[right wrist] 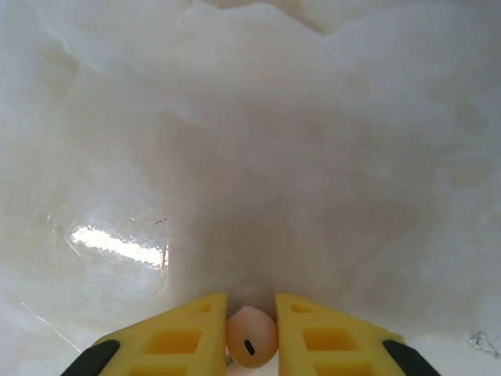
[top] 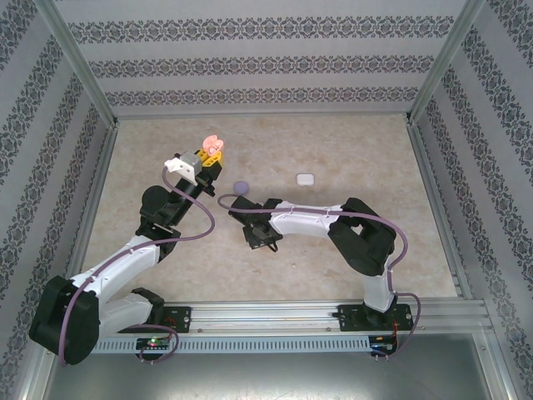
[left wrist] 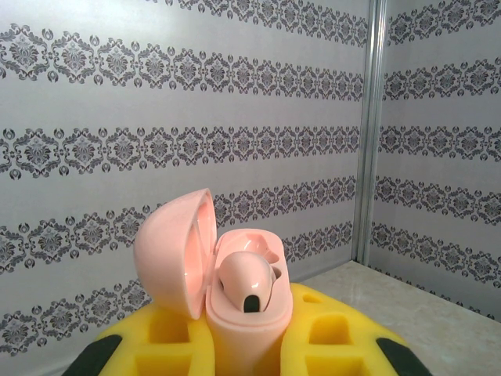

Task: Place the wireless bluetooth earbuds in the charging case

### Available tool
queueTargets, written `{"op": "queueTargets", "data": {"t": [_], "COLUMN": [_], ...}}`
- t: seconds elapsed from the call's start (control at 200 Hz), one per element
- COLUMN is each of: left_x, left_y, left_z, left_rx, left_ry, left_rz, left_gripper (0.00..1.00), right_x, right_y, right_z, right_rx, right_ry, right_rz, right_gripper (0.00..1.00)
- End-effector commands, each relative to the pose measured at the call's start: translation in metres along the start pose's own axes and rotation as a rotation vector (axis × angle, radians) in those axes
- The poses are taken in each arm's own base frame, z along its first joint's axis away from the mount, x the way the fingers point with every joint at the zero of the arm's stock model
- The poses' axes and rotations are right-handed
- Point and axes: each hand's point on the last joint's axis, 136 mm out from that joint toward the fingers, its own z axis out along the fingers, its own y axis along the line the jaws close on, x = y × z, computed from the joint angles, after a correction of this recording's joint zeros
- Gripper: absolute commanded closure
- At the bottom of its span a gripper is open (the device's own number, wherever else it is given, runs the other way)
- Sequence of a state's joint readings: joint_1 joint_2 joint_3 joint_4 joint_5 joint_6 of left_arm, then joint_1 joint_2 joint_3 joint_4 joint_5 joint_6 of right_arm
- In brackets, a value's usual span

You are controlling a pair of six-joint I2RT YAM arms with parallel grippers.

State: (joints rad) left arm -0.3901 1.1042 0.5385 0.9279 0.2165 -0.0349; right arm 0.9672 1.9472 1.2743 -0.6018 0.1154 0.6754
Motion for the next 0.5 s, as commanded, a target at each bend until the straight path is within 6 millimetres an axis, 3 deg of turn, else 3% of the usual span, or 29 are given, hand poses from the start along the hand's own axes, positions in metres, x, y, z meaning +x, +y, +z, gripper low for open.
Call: {"op": "queueTargets", "data": {"t": [0.0,0.23,0.495], "left_x": [-0.012,-0.013,-0.014], "left_y": [0.002,0.0,0.0], "left_z": [-0.001,-0.001,0.0], "left_rx": [0.007,0.015,0.02], "left_ry": [-0.043,-0.043,-0.042], "left_rz": [-0.01,-0.015,-0.023], "left_gripper": [1.0,1.0,1.0], "right_x": [0.001,-0.005,0.009], "right_y": [0.007,0.001,-0.006], "right_z": [-0.008,-0.021,-0.003], "right_rx": [-0.017,0.006,0.081], "right_ry": [-0.021,-0.055,0.057], "right_rz": [-0.001,-0.016,-0.197], "right_gripper": [0.8,0.8,0.8]}}
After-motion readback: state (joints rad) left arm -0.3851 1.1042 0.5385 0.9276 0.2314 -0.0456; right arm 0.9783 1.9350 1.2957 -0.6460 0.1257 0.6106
